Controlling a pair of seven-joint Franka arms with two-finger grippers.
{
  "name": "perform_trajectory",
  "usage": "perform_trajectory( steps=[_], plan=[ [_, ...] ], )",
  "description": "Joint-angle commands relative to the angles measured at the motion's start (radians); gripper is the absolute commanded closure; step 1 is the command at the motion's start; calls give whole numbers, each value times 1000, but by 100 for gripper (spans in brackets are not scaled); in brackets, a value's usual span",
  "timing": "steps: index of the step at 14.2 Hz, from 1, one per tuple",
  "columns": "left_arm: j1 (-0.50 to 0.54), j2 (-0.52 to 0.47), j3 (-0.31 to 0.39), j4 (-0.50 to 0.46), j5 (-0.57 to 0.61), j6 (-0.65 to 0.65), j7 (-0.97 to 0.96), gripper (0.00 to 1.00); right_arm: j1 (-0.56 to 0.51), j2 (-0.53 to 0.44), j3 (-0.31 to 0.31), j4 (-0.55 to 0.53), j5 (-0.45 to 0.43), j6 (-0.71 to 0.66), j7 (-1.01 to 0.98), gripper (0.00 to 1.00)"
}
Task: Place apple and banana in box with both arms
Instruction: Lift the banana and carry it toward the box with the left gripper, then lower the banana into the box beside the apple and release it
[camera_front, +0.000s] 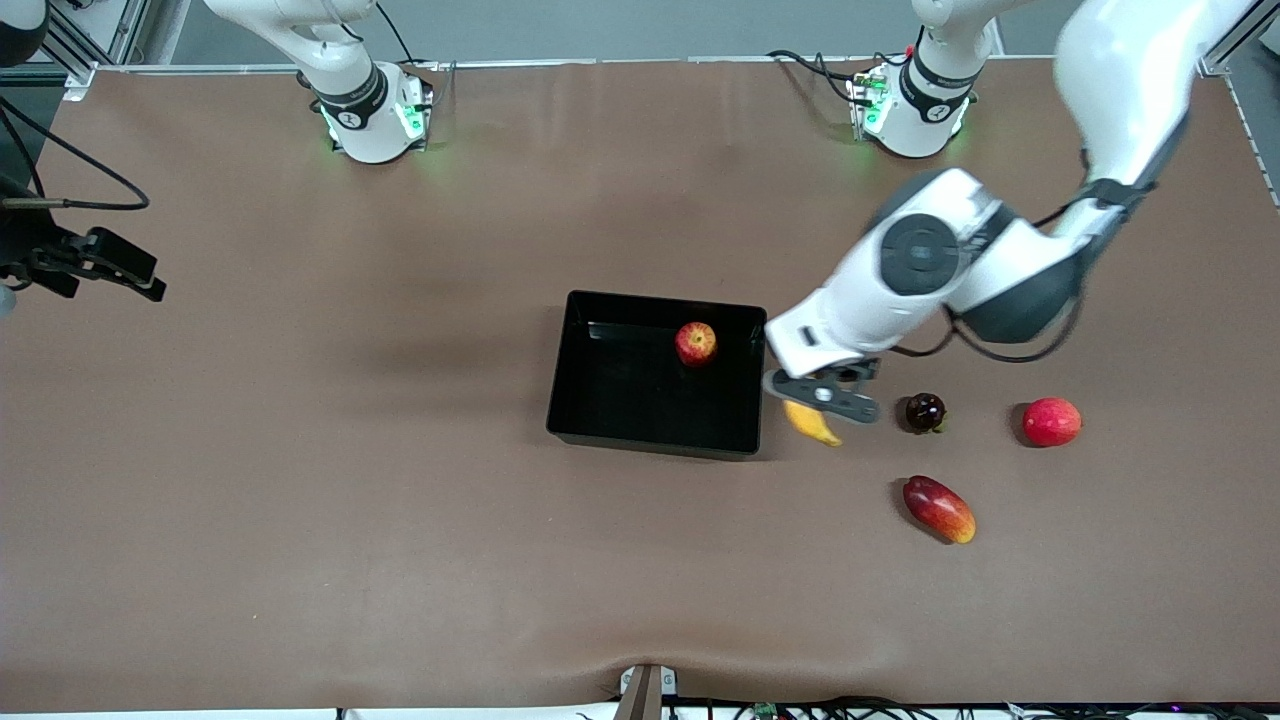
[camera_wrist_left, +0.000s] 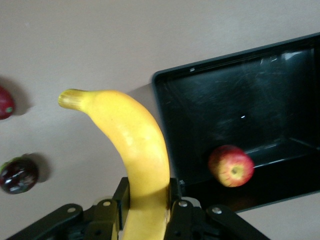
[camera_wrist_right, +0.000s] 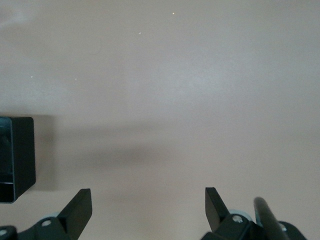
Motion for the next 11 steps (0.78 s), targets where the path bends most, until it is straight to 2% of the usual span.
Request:
perform_trajectory(
  steps=[1, 4, 8, 11],
  plan=[
    [-192, 28, 124, 117, -23, -17, -41, 100, -9, 0, 11, 8, -54, -1, -9, 0],
    [-378, 59, 243, 183, -23, 50, -128, 100, -16, 2, 9, 16, -51, -1, -9, 0],
    [-523, 102, 343, 215, -23, 167, -231, 100, -13, 2, 11, 18, -45, -9, -4, 0],
    [-631, 135, 417, 266, -23, 182, -260, 100, -15, 2, 11, 18, -45, -10, -4, 0]
  ],
)
